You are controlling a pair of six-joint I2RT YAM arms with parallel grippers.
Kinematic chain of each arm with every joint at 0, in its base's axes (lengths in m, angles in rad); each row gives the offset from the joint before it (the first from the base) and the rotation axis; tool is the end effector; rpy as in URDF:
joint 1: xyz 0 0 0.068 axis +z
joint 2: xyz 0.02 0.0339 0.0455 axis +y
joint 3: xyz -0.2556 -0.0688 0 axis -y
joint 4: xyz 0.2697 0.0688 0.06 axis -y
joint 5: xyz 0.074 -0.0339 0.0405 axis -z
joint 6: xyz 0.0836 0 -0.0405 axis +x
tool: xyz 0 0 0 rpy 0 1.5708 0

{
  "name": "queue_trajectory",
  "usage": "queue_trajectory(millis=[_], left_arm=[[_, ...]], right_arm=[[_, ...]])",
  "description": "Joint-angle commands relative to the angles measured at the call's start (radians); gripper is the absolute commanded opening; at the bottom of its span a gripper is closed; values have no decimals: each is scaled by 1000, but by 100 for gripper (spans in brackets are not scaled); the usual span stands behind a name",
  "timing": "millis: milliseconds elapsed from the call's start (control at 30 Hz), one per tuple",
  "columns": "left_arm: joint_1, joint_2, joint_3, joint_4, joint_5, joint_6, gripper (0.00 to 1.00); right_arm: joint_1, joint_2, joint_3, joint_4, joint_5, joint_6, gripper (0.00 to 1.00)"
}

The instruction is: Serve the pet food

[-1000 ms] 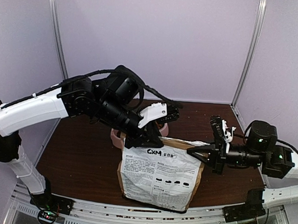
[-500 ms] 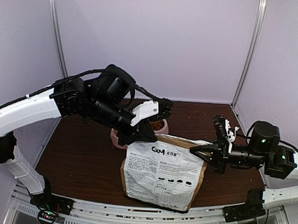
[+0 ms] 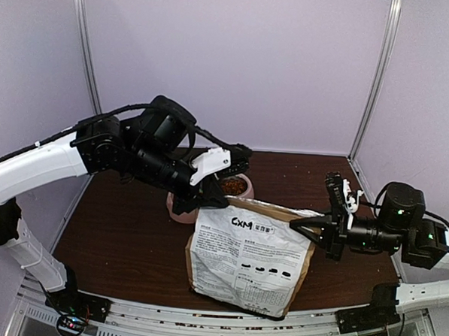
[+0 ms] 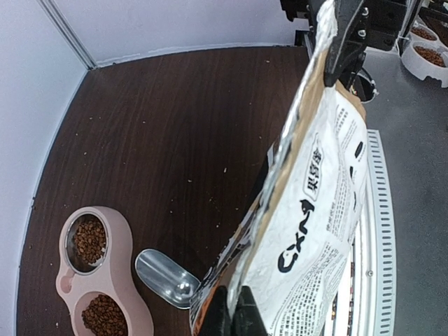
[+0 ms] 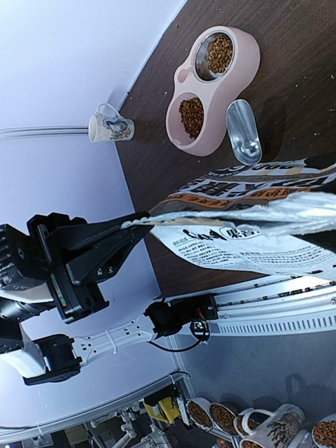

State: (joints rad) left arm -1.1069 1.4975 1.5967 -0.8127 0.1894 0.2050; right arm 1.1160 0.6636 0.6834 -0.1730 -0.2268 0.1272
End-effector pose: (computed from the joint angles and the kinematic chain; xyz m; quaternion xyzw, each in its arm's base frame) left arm 0.1567 -0.3484 0.3527 0.5834 0.6936 -0.2577 0.3349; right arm 0.0889 0.2245 0.3125 -0.4227 0.6290 0.4465 0.4757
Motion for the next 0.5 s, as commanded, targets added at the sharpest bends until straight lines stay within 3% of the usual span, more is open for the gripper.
queue_trajectory(millis=[0, 133, 200, 400, 467], left_arm=[[63, -47, -12, -71, -145, -1, 14], [70, -54, -17, -68, -155, 0, 12], [70, -55, -22, -63, -143, 1, 0], [65, -53, -1, -49, 14, -12, 0], [47, -51, 15, -49, 36, -19, 0]], right_arm=[[0, -53, 27, -1, 18, 1, 0], [0, -58, 28, -15, 21, 0, 0], [0, -61, 29, -18, 21, 0, 0], [0, -43, 62, -61, 32, -3, 0], [0, -25, 99, -122, 41, -7, 14]])
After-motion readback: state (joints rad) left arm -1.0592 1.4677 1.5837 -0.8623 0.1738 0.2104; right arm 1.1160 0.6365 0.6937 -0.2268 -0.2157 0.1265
